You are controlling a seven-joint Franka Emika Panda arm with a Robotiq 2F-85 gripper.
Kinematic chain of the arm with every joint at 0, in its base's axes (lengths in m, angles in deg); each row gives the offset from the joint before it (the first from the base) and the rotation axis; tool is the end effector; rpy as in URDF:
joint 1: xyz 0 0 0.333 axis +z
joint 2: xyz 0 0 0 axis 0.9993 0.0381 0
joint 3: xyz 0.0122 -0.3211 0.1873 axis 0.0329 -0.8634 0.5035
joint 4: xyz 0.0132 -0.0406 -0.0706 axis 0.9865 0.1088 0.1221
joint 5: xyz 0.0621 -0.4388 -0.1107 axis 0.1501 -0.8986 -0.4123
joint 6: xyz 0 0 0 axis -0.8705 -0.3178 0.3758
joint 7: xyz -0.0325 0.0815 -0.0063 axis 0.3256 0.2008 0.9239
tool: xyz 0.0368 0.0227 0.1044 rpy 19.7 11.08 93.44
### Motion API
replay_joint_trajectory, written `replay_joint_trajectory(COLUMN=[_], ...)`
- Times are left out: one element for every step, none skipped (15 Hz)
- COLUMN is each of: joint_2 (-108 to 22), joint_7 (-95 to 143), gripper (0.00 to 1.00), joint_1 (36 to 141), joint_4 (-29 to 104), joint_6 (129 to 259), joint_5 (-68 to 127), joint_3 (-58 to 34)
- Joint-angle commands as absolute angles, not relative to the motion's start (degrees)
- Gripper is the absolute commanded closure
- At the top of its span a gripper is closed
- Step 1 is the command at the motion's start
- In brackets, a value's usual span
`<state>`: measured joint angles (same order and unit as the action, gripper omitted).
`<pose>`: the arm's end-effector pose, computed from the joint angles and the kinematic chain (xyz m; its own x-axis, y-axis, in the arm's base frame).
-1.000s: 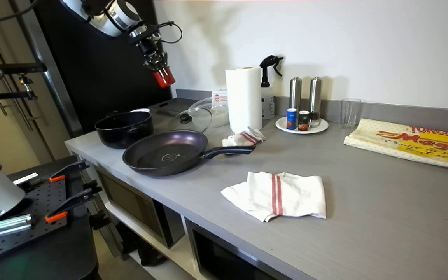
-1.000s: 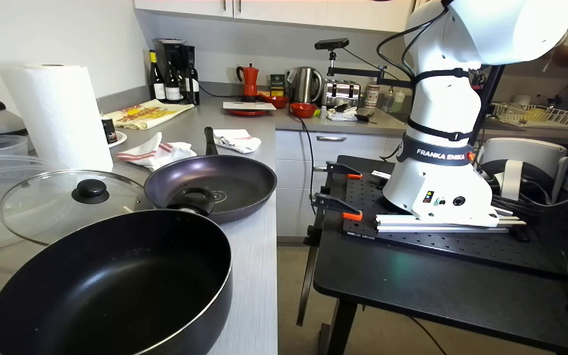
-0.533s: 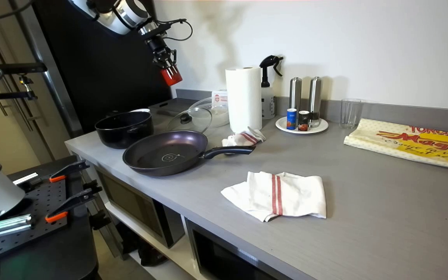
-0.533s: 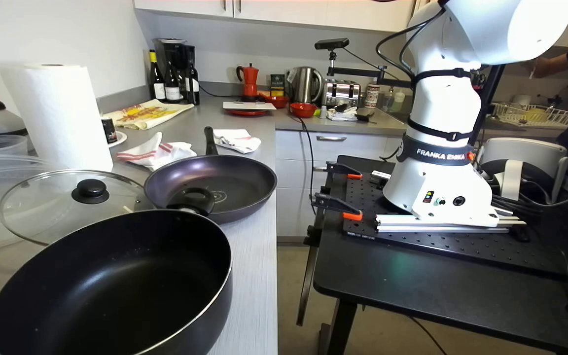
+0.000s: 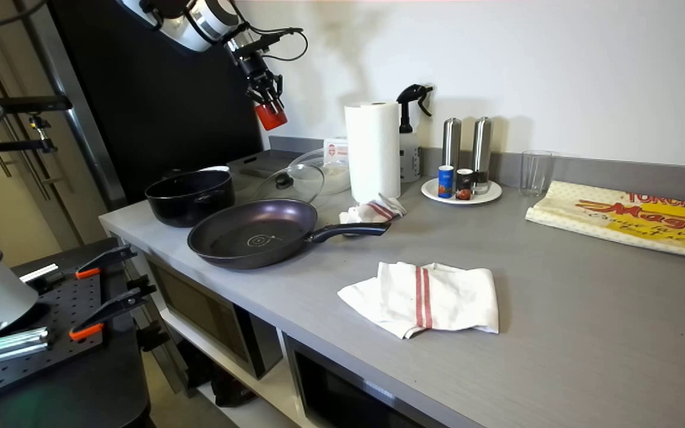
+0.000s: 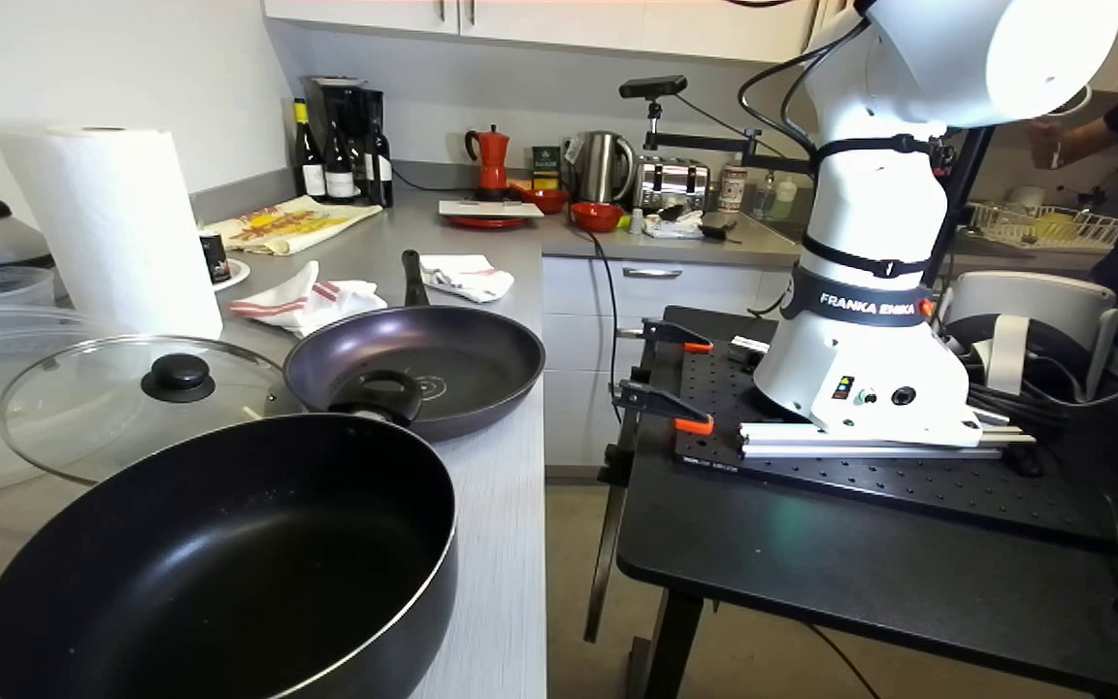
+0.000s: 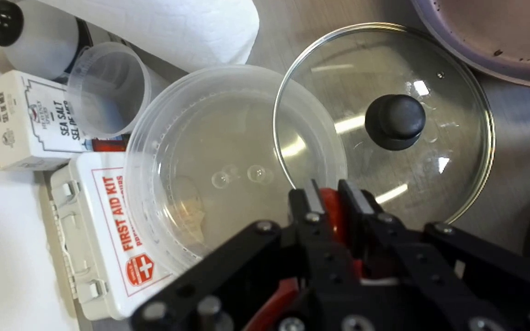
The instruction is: Move the orange cup to the left
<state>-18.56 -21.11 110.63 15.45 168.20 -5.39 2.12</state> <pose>0.7526 0.3839 0.3680 0.1521 0.9190 -0.3639 0.9510 -0.0358 0.3071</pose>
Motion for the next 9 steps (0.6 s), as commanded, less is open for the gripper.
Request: replay_joint_trajectory(joint_2=[-16.35, -15.88, -15.39, -14.93, -14.42, -13.96, -13.54, -13.15, -12.79], joint_7=[-27.03, -28.34, -29.48, -30.46, -31.61, -32.58, -33.51, -34.37, -35.31], gripper=[0.96, 0.96, 0.96, 0.96, 0.96, 0.96, 0.96, 0.96, 0.96], joint_1=[110.63, 110.67, 110.82, 110.97, 111.02, 111.08, 111.12, 111.13, 111.16], joint_4=[12.58, 12.34, 12.1, 11.92, 11.74, 11.55, 11.48, 11.56, 11.53], joint_6=[169.28, 169.53, 169.7, 169.79, 169.98, 170.07, 170.11, 170.33, 170.43], joint_5=[-4.1, -3.79, -3.64, -3.46, -3.18, -2.83, -2.47, -2.04, -1.51], joint_3=[3.3, 3.55, 3.72, 3.83, 4.0, 4.14, 4.25, 4.32, 4.41])
